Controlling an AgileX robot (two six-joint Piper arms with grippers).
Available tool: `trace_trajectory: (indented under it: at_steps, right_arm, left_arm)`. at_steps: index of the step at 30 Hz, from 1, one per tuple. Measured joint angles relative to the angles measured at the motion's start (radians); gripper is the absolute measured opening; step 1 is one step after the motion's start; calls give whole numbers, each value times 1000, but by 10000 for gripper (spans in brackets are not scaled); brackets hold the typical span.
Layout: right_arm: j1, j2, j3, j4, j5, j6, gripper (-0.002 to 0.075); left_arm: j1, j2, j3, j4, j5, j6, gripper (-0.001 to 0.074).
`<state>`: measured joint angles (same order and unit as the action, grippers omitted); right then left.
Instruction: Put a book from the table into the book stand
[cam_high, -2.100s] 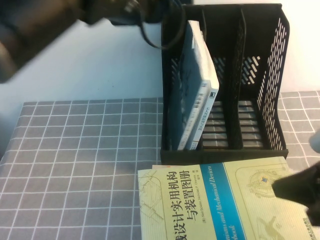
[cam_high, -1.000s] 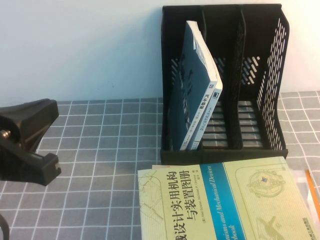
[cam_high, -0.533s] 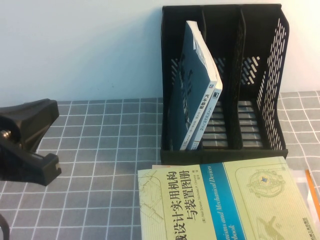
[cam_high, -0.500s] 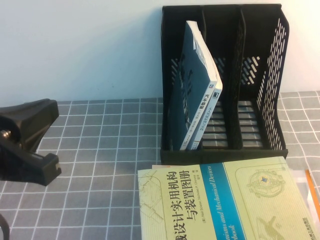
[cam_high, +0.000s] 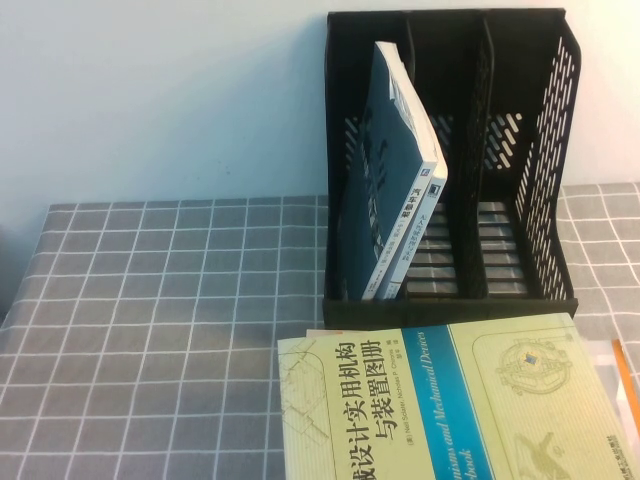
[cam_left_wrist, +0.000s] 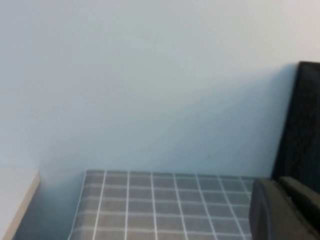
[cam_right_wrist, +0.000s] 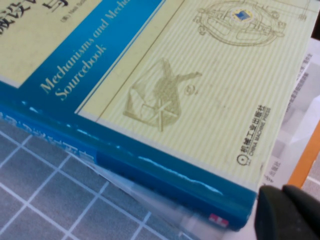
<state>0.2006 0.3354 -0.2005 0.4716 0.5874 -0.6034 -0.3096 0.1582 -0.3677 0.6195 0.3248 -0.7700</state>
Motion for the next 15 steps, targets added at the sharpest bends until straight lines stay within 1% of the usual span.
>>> trace_trajectory:
  at_steps: [3, 6, 9, 15]
  right_arm:
    - [0, 0, 0, 0, 0, 0, -3]
    - [0, 0, 0, 4, 0, 0, -3]
    - [0, 0, 1, 4, 0, 0, -3]
    - [0, 0, 1, 13, 2, 0, -3]
  left_arm:
    - [89, -135, 156, -29, -22, -46, -2]
    - [157, -166, 298, -57, -102, -102, -2]
    - [188, -163, 382, -68, -198, -179, -2]
    - [196, -155, 389, -60, -266, -256, -2]
